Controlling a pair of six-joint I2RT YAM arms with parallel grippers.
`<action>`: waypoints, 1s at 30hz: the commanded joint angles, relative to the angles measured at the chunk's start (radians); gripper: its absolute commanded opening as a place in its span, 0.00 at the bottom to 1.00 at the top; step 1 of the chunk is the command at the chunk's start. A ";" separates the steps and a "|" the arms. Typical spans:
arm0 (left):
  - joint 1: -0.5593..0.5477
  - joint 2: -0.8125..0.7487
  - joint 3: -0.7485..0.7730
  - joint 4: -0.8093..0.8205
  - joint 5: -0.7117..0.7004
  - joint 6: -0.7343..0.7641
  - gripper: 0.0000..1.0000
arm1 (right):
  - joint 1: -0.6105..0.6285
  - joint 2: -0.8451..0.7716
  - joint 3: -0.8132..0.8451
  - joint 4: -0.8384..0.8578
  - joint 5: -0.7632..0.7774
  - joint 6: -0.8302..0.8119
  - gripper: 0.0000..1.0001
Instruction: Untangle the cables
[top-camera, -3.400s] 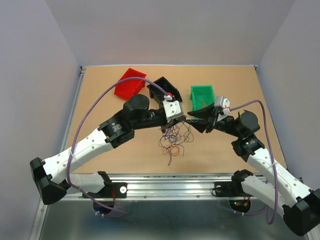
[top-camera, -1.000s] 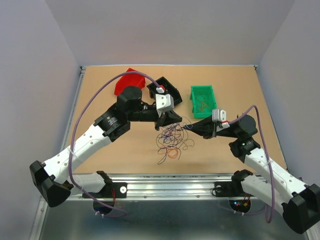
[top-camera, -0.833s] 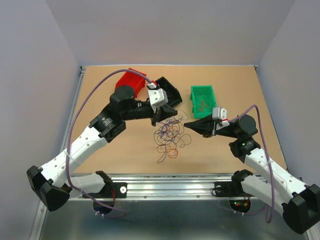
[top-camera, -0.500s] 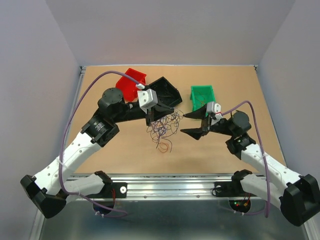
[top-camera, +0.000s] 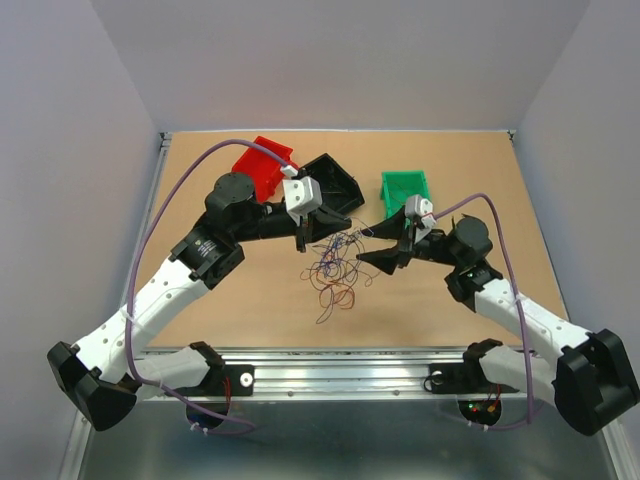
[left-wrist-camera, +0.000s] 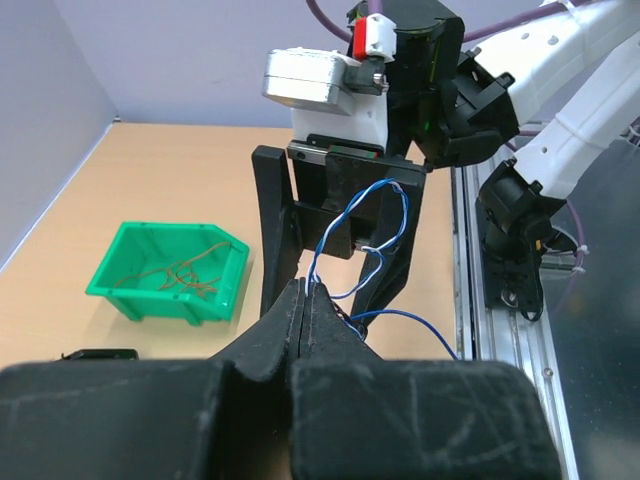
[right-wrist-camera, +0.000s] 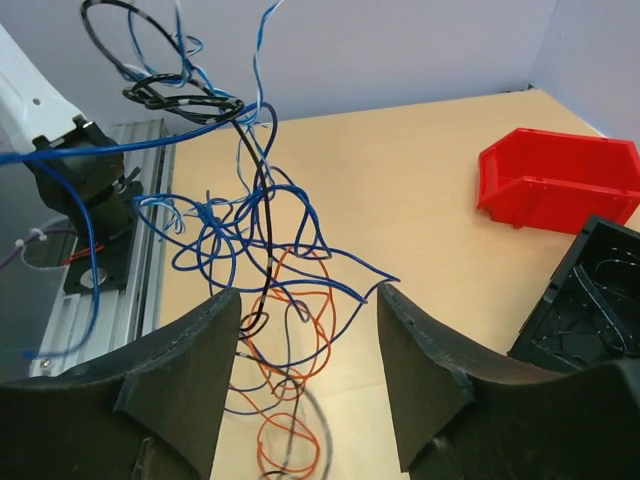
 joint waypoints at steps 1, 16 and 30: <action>0.000 -0.008 0.026 0.040 0.033 -0.009 0.00 | 0.008 0.028 0.071 0.103 0.016 0.049 0.61; 0.075 -0.128 -0.104 0.261 -0.676 -0.143 0.00 | 0.006 -0.044 0.094 -0.077 0.832 0.213 0.00; 0.130 -0.214 -0.179 0.365 -1.108 -0.235 0.00 | 0.005 -0.312 0.045 -0.326 1.523 0.265 0.01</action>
